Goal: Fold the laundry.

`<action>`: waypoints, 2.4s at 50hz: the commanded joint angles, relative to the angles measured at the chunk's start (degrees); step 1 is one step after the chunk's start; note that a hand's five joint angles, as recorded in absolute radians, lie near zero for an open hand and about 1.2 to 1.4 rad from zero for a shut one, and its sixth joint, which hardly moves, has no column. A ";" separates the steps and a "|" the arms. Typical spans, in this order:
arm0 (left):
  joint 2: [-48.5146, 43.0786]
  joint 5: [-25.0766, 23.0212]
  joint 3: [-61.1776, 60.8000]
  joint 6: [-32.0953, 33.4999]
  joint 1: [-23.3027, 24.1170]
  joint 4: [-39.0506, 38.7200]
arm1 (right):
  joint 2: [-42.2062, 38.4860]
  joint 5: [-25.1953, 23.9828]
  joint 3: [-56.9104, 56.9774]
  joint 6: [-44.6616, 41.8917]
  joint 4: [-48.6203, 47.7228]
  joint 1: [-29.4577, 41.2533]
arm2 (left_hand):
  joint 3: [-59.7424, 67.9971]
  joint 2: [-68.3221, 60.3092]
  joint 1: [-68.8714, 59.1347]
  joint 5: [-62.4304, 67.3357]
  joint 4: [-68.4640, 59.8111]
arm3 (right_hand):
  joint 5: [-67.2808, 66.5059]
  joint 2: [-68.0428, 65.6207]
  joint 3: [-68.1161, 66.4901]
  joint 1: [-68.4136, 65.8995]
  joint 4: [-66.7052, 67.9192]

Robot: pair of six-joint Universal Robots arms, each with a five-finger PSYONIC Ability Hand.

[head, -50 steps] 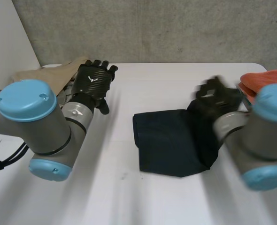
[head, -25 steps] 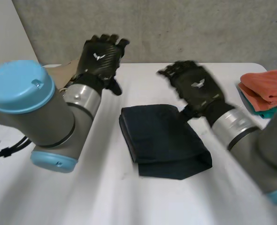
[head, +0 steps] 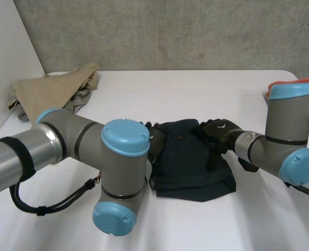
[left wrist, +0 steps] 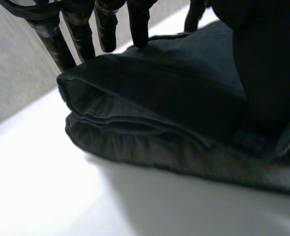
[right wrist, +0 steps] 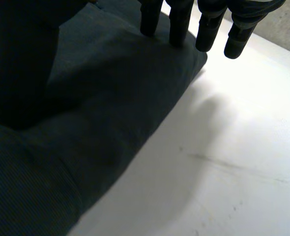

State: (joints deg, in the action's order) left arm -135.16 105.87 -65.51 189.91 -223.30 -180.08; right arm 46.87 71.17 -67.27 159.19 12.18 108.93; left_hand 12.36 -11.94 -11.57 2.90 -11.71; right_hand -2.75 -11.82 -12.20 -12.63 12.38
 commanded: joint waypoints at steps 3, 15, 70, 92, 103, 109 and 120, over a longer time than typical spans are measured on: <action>2.96 -1.19 1.61 0.29 -1.26 2.98 | 4.80 3.36 -2.42 -6.44 -1.89 -0.03 | 0.70 -1.12 -1.50 0.17 -1.36 | -0.53 -1.46 -1.08 -0.65 0.90; 13.95 -24.45 6.26 -0.24 -8.11 3.33 | 24.66 6.44 -24.99 -6.00 -19.55 2.25 | 1.05 -1.47 -1.84 0.51 -1.71 | 2.75 1.82 2.20 2.63 -2.38; 17.99 -50.24 13.12 -3.40 -11.19 11.15 | 11.40 16.90 -14.65 0.15 -54.98 3.14 | 3.23 -3.65 -4.03 2.70 -3.89 | -67.25 -68.18 -67.80 -67.37 67.62; 19.24 -50.24 12.42 -7.27 -11.11 7.81 | -6.17 2.85 6.80 8.06 -56.56 -28.15 | 3.23 -3.65 -4.03 2.70 -3.89 | -67.25 -68.18 -67.80 -67.37 67.62; 18.27 -50.24 12.33 -7.45 -10.49 7.63 | -15.76 -9.74 5.76 4.73 -57.72 -37.03 | 3.40 -3.82 -4.20 2.87 -4.06 | -65.48 -66.41 -66.03 -65.60 65.85; 18.53 -50.24 12.16 -7.45 -9.88 7.63 | -8.31 -8.15 1.45 1.91 -52.97 -38.18 | 3.40 -3.82 -4.20 2.87 -4.06 | 2.75 1.82 2.20 2.63 -2.38; 20.11 -50.15 11.19 -7.45 -9.17 7.63 | 14.02 4.94 -0.32 1.47 -37.50 -37.82 | 3.40 -3.82 -4.20 2.87 -4.06 | 2.75 1.82 2.20 2.63 -2.38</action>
State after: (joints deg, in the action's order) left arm -115.94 55.64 -53.78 182.46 -232.76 -172.42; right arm 51.57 70.16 -67.63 160.60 -31.45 70.79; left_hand 12.50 -12.12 -11.76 3.11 -11.98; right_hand -2.72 -12.31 -12.29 -13.23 12.60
